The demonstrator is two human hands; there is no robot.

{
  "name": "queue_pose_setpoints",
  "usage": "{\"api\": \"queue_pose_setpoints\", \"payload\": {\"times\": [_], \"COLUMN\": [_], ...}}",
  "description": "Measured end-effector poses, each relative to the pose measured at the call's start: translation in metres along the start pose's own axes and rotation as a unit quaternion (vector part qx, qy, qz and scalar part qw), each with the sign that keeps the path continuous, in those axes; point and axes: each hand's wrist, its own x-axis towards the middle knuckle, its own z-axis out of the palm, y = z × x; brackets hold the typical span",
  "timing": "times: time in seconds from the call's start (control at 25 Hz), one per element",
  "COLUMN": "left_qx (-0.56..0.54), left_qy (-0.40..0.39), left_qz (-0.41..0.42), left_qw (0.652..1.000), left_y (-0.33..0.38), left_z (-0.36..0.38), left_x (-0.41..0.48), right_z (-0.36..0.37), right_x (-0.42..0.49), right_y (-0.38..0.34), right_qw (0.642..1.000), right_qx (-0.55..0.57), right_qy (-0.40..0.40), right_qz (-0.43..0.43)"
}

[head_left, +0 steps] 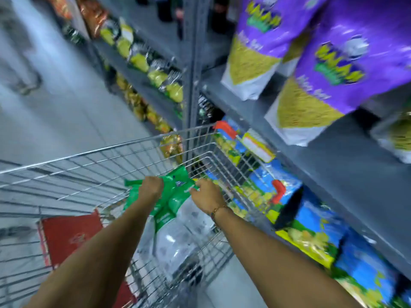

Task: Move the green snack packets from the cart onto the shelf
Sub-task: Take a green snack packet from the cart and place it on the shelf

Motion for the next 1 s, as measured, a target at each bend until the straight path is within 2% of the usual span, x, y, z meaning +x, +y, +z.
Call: {"api": "queue_pose_setpoints", "payload": {"times": [0.04,0.08,0.16,0.2,0.24,0.28,0.36,0.44,0.52,0.64,0.76,0.84,0.92,1.0], "left_qx": [0.042,0.056,0.042,0.048,0.061,0.059,0.064,0.041,0.006,-0.106,-0.155,-0.165,-0.209,-0.218], "left_qy": [-0.028,-0.022,0.045,0.084,0.109,0.098,0.035,0.027,0.007,-0.016,0.041,0.11,0.144,0.129], "left_qz": [-0.056,-0.085,-0.192,-0.208,-0.208,-0.178,-0.115,-0.148,-0.191,-0.178,-0.101,-0.014,0.129,0.28], "left_qw": [0.997,0.995,0.98,0.973,0.97,0.977,0.991,0.988,0.982,0.978,0.982,0.98,0.959,0.926], "left_y": [-0.029,-0.05,-0.1,-0.114,-0.126,-0.134,-0.141,-0.146,-0.145,-0.123,-0.066,-0.021,0.03,0.076], "left_z": [0.003,0.009,0.019,0.018,0.014,0.012,0.007,0.003,-0.001,-0.001,0.004,0.006,0.009,0.017], "left_x": [0.013,0.024,0.044,0.049,0.057,0.064,0.073,0.074,0.068,0.045,-0.014,-0.047,-0.089,-0.125], "right_z": [0.022,0.04,0.08,0.098,0.117,0.131,0.162,0.182,0.182,0.15,0.086,0.041,-0.015,-0.062], "right_x": [0.02,0.038,0.069,0.077,0.081,0.082,0.082,0.078,0.072,0.056,0.026,0.004,-0.03,-0.062], "right_y": [0.001,0.003,0.014,0.012,0.008,0.004,-0.006,-0.017,-0.029,-0.03,-0.025,-0.029,-0.025,-0.015], "right_qw": [0.998,0.996,0.987,0.979,0.97,0.963,0.938,0.912,0.896,0.915,0.931,0.926,0.913,0.872], "right_qx": [0.0,-0.011,0.004,0.0,0.016,0.049,0.143,0.228,0.287,0.279,0.298,0.338,0.376,0.428], "right_qy": [-0.041,-0.06,-0.116,-0.154,-0.187,-0.2,-0.233,-0.214,-0.16,-0.104,-0.034,0.023,0.124,0.237], "right_qz": [0.044,0.058,0.114,0.131,0.153,0.172,0.215,0.266,0.298,0.273,0.208,0.165,0.102,0.009]}}
